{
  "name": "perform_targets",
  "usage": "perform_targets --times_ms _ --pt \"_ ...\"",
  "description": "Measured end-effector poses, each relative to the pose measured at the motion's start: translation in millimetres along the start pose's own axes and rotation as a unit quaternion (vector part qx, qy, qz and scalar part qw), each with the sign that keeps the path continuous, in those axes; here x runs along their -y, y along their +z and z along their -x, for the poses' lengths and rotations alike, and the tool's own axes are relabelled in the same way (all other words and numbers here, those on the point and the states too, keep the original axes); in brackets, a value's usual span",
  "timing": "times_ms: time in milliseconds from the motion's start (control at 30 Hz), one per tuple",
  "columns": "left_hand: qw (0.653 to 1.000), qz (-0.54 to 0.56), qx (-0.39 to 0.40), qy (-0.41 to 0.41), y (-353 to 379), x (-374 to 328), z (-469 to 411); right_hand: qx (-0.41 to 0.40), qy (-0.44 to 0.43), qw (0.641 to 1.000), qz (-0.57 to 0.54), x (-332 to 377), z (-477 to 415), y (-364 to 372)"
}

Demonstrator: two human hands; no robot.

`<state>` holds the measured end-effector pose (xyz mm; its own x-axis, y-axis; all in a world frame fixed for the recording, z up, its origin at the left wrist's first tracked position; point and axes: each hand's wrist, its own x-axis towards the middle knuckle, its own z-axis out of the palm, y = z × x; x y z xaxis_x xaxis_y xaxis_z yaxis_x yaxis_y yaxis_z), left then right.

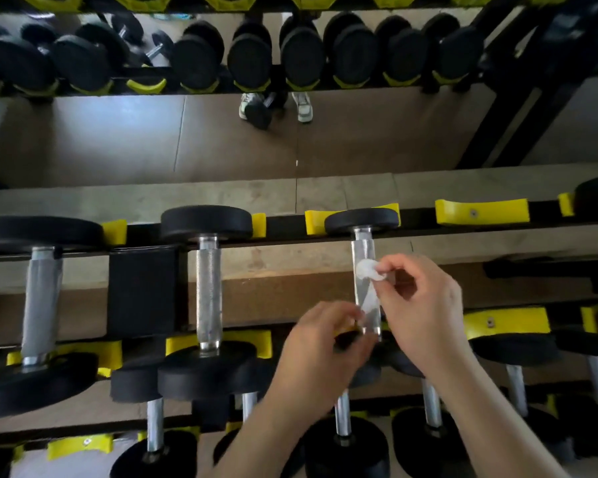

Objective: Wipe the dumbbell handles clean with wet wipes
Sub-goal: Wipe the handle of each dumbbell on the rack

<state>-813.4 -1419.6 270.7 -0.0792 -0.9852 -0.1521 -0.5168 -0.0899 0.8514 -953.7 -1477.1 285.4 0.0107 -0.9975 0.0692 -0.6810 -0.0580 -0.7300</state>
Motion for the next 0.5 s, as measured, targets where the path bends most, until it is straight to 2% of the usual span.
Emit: perform_targets --times_ms 67,133,267,333,400,500 --pt "0.998 -0.056 0.022 0.019 25 5 1 0.022 -0.033 0.999 0.031 -29 0 5" --pt "0.997 -0.066 0.008 0.026 39 13 2 0.03 -0.042 0.998 0.024 -51 -1 13" --pt "0.997 -0.058 -0.004 0.042 40 23 0 -0.055 -0.135 0.989 0.003 -54 -31 31" --pt "0.997 -0.059 0.001 0.053 39 24 -1 -0.078 -0.145 0.986 -0.02 -48 -51 38" --pt "0.996 -0.058 -0.009 0.065 41 26 -2 -0.057 -0.111 0.991 -0.046 -51 -50 37" --pt "0.996 -0.04 -0.037 0.068 46 31 -2 0.054 -0.083 0.993 -0.06 -63 -14 20"
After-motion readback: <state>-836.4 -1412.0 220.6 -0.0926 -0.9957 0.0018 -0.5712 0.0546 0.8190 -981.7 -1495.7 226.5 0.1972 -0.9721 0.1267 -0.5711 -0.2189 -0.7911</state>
